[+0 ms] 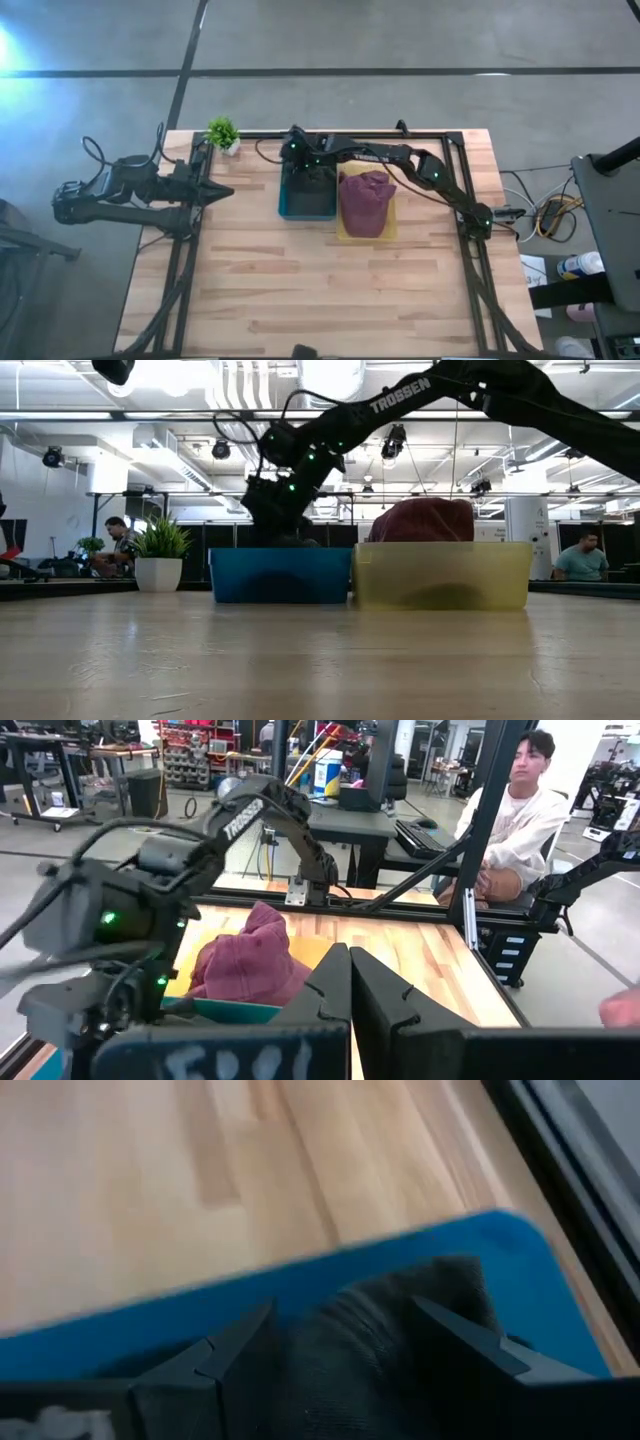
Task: Pick & Place hat
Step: Put the black cap into the blue bin, then return to Home Position
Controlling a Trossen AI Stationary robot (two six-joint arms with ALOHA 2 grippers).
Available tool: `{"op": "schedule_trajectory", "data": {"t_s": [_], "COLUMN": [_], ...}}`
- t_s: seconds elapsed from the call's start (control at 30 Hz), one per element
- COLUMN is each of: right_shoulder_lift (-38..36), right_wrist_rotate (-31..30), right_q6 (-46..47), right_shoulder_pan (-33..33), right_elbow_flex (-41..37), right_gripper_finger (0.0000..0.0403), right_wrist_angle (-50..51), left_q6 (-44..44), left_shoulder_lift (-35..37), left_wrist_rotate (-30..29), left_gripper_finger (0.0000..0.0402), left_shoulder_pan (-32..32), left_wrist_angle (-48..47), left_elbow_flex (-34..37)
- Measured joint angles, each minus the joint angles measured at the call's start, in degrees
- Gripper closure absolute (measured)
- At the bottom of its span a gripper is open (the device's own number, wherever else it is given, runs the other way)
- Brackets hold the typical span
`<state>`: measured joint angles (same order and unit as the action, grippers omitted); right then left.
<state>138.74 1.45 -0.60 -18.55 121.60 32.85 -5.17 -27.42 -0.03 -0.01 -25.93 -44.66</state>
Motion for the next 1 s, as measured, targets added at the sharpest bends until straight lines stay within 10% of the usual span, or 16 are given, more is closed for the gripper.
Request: {"op": "schedule_trajectory", "data": {"t_s": [0.77,1.0], "right_shoulder_lift": [-9.7,-18.2], "right_wrist_rotate": [7.6,10.1], "right_q6": [-7.3,-3.9], "right_shoulder_pan": [2.0,5.5], "right_elbow_flex": [0.1,-9.0], "right_gripper_finger": [0.0184,0.0184], "right_wrist_angle": [15.8,4.8], "left_q6": [0.0,0.0], "left_shoulder_lift": [0.0,0.0], "left_wrist_rotate": [0.0,0.0], "left_gripper_finger": [0.0401,0.0401], "left_shoulder_pan": [0.0,0.0], "left_wrist_angle": [0.2,0.2], "left_elbow_flex": [0.0,0.0]}}
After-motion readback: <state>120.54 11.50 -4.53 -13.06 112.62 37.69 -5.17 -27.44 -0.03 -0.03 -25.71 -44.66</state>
